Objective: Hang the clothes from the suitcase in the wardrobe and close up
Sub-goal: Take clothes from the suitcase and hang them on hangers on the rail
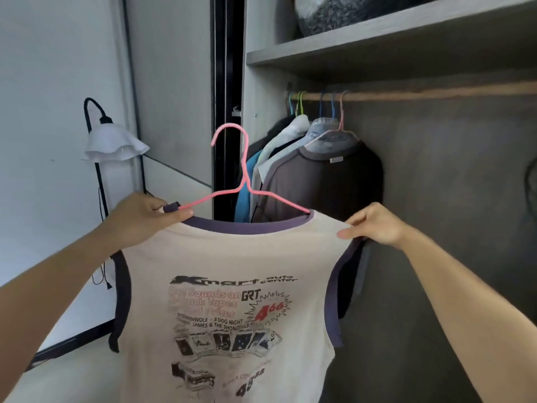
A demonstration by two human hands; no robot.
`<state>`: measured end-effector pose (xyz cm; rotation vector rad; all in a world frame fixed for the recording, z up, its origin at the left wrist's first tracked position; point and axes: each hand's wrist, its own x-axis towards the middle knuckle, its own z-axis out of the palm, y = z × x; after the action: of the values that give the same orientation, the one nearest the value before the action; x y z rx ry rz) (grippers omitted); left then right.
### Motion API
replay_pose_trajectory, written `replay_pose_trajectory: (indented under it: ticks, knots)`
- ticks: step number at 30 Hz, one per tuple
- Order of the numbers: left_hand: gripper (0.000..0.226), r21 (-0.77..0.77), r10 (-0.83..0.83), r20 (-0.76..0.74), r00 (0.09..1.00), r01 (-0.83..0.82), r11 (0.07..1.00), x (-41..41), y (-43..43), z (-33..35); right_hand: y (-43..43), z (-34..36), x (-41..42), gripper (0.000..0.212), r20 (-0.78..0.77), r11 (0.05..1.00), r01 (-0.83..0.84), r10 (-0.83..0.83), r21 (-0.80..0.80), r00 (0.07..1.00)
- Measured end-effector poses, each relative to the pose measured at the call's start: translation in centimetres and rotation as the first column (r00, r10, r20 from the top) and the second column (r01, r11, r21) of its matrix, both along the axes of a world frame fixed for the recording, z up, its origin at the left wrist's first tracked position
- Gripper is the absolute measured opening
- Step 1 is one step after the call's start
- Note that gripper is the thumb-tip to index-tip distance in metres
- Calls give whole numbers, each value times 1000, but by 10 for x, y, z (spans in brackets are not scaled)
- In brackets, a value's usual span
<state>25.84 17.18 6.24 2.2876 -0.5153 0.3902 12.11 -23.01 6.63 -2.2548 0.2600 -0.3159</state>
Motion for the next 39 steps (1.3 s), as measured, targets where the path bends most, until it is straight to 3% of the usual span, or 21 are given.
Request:
replay_pose_trajectory:
  ticks: [3, 6, 8, 10, 12, 14, 17, 20, 22, 25, 29, 33, 34, 36, 37, 39]
  knots:
    - [54, 14, -143, -83, 986, 144, 989, -7, 6, 4, -7, -6, 4, 13, 25, 991, 76, -74, -106, 997]
    - [37, 1, -266, -118, 957, 268, 963, -12, 10, 4, -4, -5, 11, 20, 17, 923, 150, -154, -355, 988]
    - [16, -60, -263, -80, 961, 259, 964, -8, 5, 3, 20, 4, 20, 33, 50, 898, 51, -33, -437, 998]
    - [11, -79, -258, -62, 964, 253, 964, -6, -3, 4, 56, 15, 31, 32, 87, 929, -120, 160, -349, 983]
    - [31, -49, -284, -38, 958, 282, 958, -4, -13, 5, 81, 23, 40, 7, 101, 921, -207, 253, -331, 962]
    - [42, 24, -248, -24, 969, 248, 968, -3, -8, 8, 78, 26, 49, 25, 197, 920, -146, 229, -364, 953]
    - [43, 151, -160, -100, 982, 174, 973, 5, 19, 7, 61, 30, 43, 28, 354, 987, -58, 108, -149, 929]
    - [31, 309, -166, -135, 977, 200, 930, 7, 25, -3, 68, 28, 39, 27, 316, 985, -124, 156, -120, 936]
    - [25, 237, -274, -145, 951, 302, 923, -3, 2, -11, 78, 23, 44, 24, 306, 977, -145, 187, -155, 934]
    - [37, 98, -396, -63, 916, 401, 911, -15, -32, -20, 75, 20, 45, 22, 322, 981, -111, 158, -159, 934]
    - [33, -51, -345, 63, 936, 348, 936, -5, -43, -30, 49, 22, 17, 15, 170, 982, -162, 176, -92, 970]
    - [28, -15, -366, 4, 930, 366, 930, 13, -68, -42, 42, 28, -14, 8, -119, 960, -270, 260, -79, 958]
    - [26, 53, -348, -29, 937, 349, 936, 18, -73, -48, 49, 29, -19, 11, -250, 937, -343, 317, -66, 915]
    - [28, 362, -251, 0, 968, 234, 902, 24, -93, -58, 64, 32, -29, 8, -445, 893, -449, 391, -26, 805]
    - [29, 500, -208, 40, 977, 160, 851, 24, -105, -65, 70, 31, -32, 5, -480, 884, -467, 408, -4, 777]
    - [27, 558, -183, 19, 983, 141, 817, 17, -132, -77, 79, 27, -36, 11, -451, 893, -447, 420, 52, 788]
